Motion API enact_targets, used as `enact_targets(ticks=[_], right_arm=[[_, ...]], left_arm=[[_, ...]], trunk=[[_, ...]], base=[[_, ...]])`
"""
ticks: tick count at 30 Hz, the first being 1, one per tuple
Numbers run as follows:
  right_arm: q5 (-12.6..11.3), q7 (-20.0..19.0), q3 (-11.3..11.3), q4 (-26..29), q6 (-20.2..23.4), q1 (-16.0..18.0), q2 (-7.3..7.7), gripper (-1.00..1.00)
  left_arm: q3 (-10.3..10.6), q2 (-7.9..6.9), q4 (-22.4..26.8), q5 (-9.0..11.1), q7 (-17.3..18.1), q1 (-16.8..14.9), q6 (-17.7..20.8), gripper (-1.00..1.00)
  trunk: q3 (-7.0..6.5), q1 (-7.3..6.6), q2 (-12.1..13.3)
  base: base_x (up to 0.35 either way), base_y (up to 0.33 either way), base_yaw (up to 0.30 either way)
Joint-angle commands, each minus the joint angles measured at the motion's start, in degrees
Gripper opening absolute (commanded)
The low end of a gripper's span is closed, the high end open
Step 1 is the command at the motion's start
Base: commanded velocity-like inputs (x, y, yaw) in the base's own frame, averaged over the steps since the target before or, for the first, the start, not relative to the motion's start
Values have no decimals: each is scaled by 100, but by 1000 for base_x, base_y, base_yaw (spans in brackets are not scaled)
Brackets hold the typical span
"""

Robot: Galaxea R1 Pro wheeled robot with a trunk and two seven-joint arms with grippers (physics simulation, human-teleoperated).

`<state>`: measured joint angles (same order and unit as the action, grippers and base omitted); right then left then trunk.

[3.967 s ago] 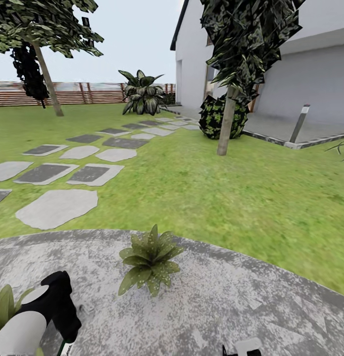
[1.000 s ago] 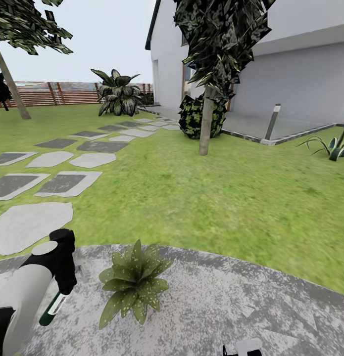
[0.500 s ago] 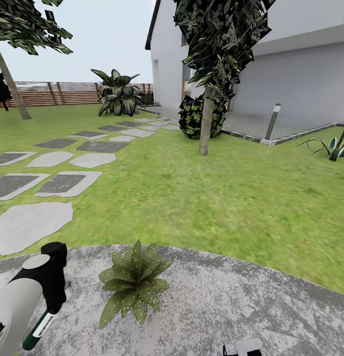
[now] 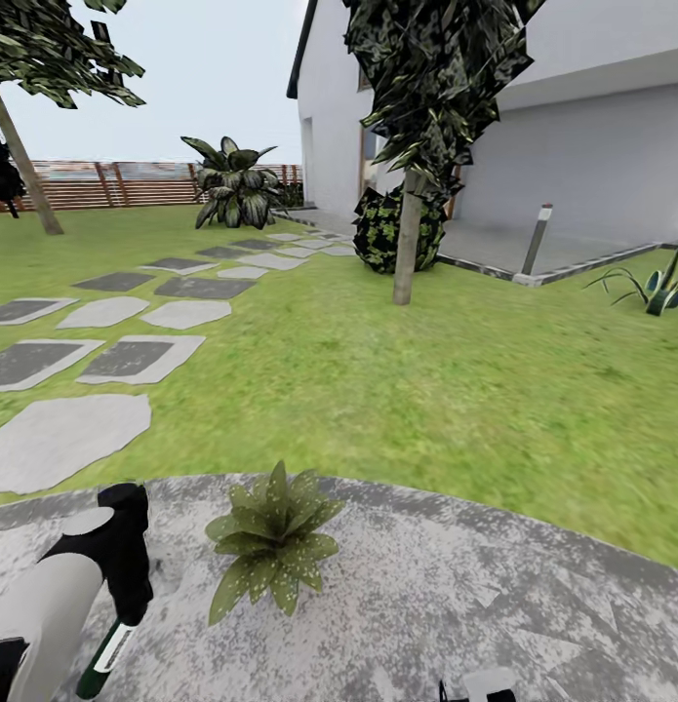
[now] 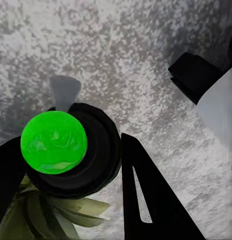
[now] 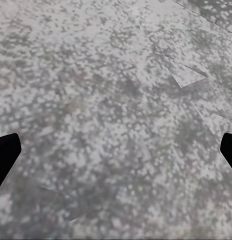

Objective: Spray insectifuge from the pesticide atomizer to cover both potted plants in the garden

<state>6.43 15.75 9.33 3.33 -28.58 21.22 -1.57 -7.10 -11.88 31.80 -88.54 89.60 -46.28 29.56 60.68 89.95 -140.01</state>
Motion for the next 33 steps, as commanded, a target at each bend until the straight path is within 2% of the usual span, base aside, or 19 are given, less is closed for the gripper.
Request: enact_targets(ticks=[1,4,9,11,15,17,20,23,26,30,31,32,33], right_arm=[[60,60,16,-8,1,5,-1,100],[60,60,16,-8,1,5,-1,100],[60,60,16,-8,1,5,-1,100],[60,60,16,-8,1,5,-1,100],[60,60,16,-8,1,5,-1,100],[60,60,16,-8,1,5,-1,100],[60,60,16,-8,1,5,-1,100],[60,60,16,-8,1,5,-1,100],[60,60,24,-8,1,5,-3,100],[60,60,19,-8,-6,5,0,100],[60,60,18,-8,-7,5,3,100],[60,60,17,-8,-7,5,6,100],[60,60,17,-8,-7,5,7,100]], left_arm=[[-39,8,-112,-38,40,50,59,-100],[-48,10,-273,48,40,101,59,-100],[-47,25,-325,562,-33,126,57,-100],[-52,27,-332,686,-96,128,57,-100],[-53,26,-324,728,-116,128,55,-100],[-57,-24,-338,732,-147,151,51,-100],[-225,-46,-280,737,-276,402,27,-100],[-568,-52,-304,741,-651,523,-13,-100],[-1106,-87,-296,743,-941,545,-259,-100],[-2010,-92,-324,742,-1058,556,-1082,-100],[-2313,-90,-308,742,-1127,633,-1297,-100],[-2600,-93,-289,742,-1185,728,-1409,-100],[-2799,-99,-277,742,-1207,776,-1470,-100]], trunk=[[5,-3,-2],[5,-3,-2],[5,-3,-2],[5,-3,-2],[5,-3,-2],[5,-3,-2],[5,-3,-2],[5,-3,-2],[5,-3,-2],[5,-3,-2],[5,-3,-2],[5,-3,-2],[5,-3,-2]], base=[[-70,120,0],[-22,38,0],[-2,4,0],[0,0,0],[0,0,0],[0,0,0],[0,0,0],[0,0,0],[0,0,0],[0,0,0],[0,0,0],[0,0,0],[0,0,0]])
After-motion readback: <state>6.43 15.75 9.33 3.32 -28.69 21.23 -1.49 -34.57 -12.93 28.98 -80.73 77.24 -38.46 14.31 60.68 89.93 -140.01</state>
